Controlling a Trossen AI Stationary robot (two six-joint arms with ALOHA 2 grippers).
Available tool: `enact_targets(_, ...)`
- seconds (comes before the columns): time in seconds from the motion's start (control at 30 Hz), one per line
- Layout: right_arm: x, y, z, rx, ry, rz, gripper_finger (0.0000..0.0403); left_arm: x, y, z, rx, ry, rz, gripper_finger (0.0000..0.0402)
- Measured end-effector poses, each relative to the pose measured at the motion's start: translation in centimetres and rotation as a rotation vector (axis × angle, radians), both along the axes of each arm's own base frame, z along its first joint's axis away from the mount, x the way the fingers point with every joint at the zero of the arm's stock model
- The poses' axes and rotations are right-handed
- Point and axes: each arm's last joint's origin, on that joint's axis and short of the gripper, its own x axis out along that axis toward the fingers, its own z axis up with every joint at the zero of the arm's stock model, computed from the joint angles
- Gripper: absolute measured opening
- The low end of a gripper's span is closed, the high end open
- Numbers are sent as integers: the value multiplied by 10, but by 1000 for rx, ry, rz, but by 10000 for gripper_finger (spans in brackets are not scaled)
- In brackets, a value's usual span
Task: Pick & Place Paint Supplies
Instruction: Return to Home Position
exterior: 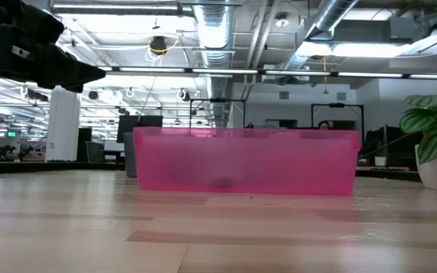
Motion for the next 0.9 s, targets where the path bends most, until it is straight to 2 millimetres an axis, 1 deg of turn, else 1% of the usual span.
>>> enact_targets(0.13, 16, -14, -7, 48, 15, 85, 170, 0, 0, 0, 0, 0, -1, 0)
enact_targets(0.27, 32, -23, -14, 112, -7, 237, 170, 0, 0, 0, 0, 3, -1, 0)
enact_targets(0.33, 37, -28, -17, 130, -7, 307, 170, 1, 0, -1, 0, 7, -1, 0)
enact_targets(0.43, 45, -38, -25, 149, 21, 355, 170, 1, 0, -1, -1, 8, -2, 0)
enact_targets(0.5, 46, -45, -29, 158, 40, 375, 170, 1, 0, -1, -1, 8, -2, 0)
enact_targets(0.57, 45, -52, -32, 169, 13, 391, 170, 1, 0, -1, -1, 8, -4, 0)
enact_targets(0.6, 43, -56, -35, 177, 3, 397, 170, 1, 0, -1, -1, 8, -4, 0)
enact_targets(0.7, 26, -69, -43, 196, -45, 411, 170, 1, 0, -1, -1, 8, -4, 0)
enact_targets(0.77, 11, -79, -47, 193, -80, 394, 170, 1, 0, -1, -1, 8, -4, 0)
enact_targets(0.9, -19, -95, -66, 186, -75, 356, 170, 1, 0, -1, -1, 10, -4, 0)
